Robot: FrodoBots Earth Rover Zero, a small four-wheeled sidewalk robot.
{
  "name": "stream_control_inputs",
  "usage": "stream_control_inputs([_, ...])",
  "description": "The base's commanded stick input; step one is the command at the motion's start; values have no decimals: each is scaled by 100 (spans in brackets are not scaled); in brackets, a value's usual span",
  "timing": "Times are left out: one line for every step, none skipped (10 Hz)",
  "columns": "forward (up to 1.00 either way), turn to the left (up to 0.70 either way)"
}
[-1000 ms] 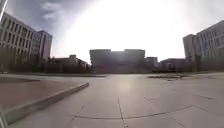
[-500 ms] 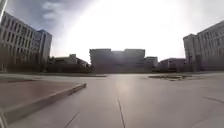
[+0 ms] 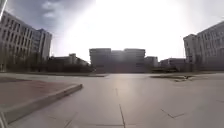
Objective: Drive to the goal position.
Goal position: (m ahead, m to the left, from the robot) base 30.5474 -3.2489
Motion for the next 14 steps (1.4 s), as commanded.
stream_control_inputs([100,0])
stream_control_inputs([100,0])
stream_control_inputs([100,0])
stream_control_inputs([100,0])
stream_control_inputs([100,0])
stream_control_inputs([100,0])
stream_control_inputs([100,0])
stream_control_inputs([100,0])
stream_control_inputs([100,0])
stream_control_inputs([100,0])
stream_control_inputs([100,0])
stream_control_inputs([100,0])
stream_control_inputs([100,0])
stream_control_inputs([100,0])
